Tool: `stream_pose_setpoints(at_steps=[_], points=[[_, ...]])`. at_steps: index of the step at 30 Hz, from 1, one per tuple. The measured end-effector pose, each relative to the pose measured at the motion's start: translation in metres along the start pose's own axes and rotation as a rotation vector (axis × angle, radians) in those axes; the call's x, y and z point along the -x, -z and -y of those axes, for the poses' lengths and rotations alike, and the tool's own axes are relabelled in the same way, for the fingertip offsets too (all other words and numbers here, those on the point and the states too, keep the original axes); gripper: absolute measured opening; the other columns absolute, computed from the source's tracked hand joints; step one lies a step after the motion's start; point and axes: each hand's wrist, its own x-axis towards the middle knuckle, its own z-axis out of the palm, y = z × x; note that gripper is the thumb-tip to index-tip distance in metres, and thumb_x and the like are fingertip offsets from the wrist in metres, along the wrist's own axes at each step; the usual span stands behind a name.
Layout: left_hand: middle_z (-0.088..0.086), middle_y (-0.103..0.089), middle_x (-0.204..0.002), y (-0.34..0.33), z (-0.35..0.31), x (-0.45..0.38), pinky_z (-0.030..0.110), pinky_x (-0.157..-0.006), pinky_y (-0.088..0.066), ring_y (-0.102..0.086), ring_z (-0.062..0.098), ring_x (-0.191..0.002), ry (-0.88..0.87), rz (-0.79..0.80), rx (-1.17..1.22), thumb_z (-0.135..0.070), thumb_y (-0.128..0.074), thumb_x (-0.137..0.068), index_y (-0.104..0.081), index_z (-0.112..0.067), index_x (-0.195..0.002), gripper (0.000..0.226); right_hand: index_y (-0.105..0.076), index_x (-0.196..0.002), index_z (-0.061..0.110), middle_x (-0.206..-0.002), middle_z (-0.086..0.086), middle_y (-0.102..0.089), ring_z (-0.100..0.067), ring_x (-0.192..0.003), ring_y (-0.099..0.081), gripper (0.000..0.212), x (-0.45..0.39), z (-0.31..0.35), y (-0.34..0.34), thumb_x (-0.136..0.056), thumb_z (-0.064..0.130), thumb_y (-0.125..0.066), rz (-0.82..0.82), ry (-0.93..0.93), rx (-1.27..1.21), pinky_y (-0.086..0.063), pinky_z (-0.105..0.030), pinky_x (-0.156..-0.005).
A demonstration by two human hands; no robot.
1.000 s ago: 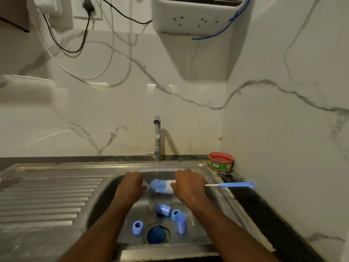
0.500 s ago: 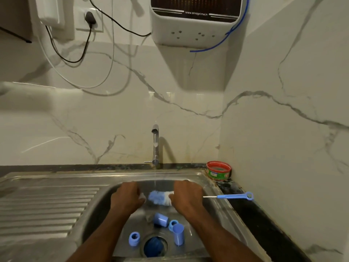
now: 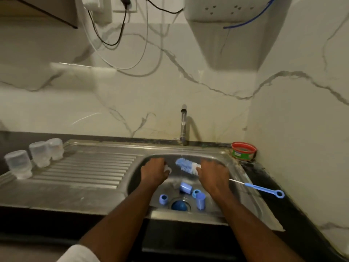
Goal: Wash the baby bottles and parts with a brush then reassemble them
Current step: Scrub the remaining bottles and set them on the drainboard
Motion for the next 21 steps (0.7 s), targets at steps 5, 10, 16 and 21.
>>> stream_pose_setpoints(at_steps=[5,10,16,21], points=[[-0.004,-0.068,-0.115,0.035,0.010,0.016,0.036,-0.086,-0.051,-0.064,0.021,-0.110,-0.059,-0.014,-0.026,-0.057,-0.064,-0.086,-0.065,-0.033,-0.115,0.038,-0.065,-0.112,0.026,-0.109,-0.001,-0.072,-0.025,-0.100,-0.071,0.024,0.016,0.012,0.020,-0.100,0.041,-0.052,-0.010,-0.077,-0.056,-0.053,-0.034,-0.078],[-0.002,-0.069,-0.116,0.098,0.057,0.009,0.037,-0.089,-0.050,-0.063,0.022,-0.112,-0.027,-0.055,-0.085,-0.055,-0.064,-0.088,-0.066,-0.031,-0.114,0.035,-0.067,-0.108,0.023,-0.103,-0.006,-0.072,-0.028,-0.094,-0.069,0.032,-0.002,0.072,0.041,-0.094,0.047,-0.051,-0.018,-0.069,-0.247,-0.050,-0.034,-0.073],[0.003,-0.063,-0.127,0.163,0.158,0.010,0.037,-0.089,-0.047,-0.060,0.025,-0.118,0.123,0.007,-0.234,-0.046,-0.065,-0.091,-0.063,-0.029,-0.123,0.036,-0.070,-0.113,0.021,-0.111,-0.007,-0.071,-0.030,-0.101,-0.068,0.036,-0.015,0.196,0.065,-0.090,0.045,-0.060,0.116,0.081,-0.369,-0.042,-0.030,-0.071],[0.002,-0.062,-0.125,0.194,0.249,0.022,0.035,-0.089,-0.049,-0.062,0.023,-0.117,0.258,0.038,-0.372,-0.033,-0.068,-0.091,-0.066,-0.025,-0.121,0.031,-0.067,-0.120,0.020,-0.121,-0.007,-0.068,-0.028,-0.110,-0.066,0.037,-0.014,0.288,0.069,-0.089,0.038,-0.059,0.253,0.205,-0.432,-0.048,-0.031,-0.079]])
